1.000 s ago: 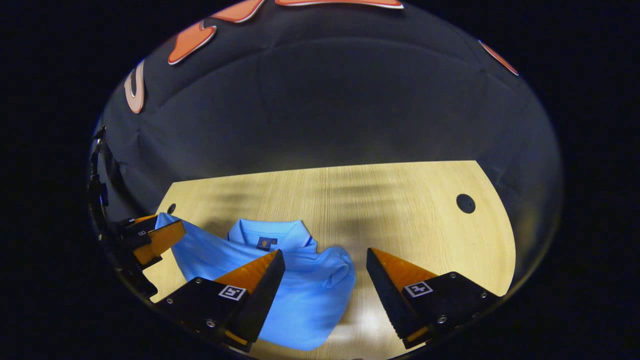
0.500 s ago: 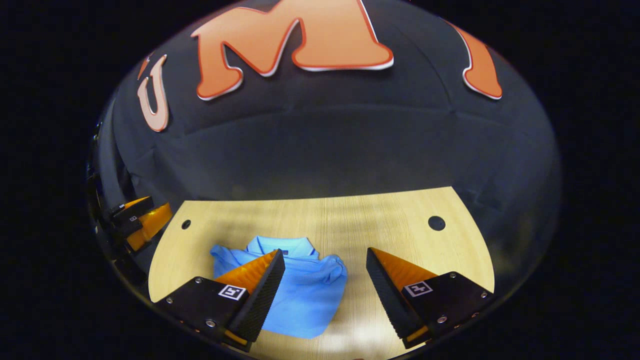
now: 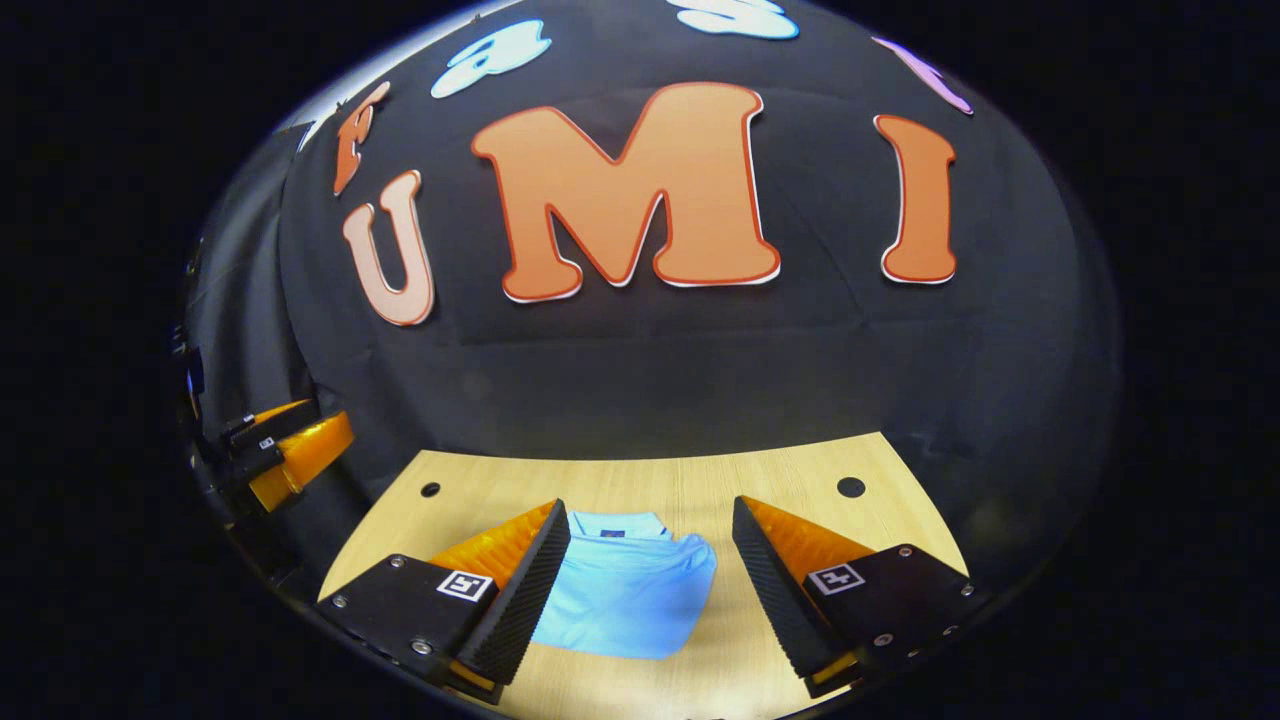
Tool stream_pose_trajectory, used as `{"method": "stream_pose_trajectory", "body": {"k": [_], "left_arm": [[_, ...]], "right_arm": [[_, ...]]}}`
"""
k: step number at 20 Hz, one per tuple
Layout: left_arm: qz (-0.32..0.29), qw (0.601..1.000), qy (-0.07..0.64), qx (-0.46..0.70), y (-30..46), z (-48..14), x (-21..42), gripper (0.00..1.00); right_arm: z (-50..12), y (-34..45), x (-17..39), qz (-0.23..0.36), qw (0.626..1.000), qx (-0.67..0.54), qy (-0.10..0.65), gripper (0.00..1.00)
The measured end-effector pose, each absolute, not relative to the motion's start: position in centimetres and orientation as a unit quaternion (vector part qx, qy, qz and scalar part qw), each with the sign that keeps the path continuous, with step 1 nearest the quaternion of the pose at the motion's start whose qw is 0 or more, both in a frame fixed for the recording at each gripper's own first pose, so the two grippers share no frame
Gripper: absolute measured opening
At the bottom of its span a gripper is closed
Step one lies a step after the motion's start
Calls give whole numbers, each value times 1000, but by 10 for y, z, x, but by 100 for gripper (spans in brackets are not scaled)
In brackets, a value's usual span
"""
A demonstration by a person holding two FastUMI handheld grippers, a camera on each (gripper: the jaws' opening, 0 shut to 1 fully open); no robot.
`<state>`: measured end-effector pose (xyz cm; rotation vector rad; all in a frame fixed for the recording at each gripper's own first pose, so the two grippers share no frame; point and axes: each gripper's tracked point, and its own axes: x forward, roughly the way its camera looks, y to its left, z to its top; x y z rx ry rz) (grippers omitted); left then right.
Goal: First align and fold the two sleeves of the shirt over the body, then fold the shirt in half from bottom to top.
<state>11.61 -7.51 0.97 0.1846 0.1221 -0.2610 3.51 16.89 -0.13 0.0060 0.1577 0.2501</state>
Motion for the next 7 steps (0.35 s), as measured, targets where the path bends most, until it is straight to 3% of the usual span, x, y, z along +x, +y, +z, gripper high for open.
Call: {"method": "stream_pose_trajectory", "body": {"k": [7], "left_arm": [[-158,984,57,50,-48,14,48,100]], "right_arm": [[2,179,-29,117,991,30,61,99]]}}
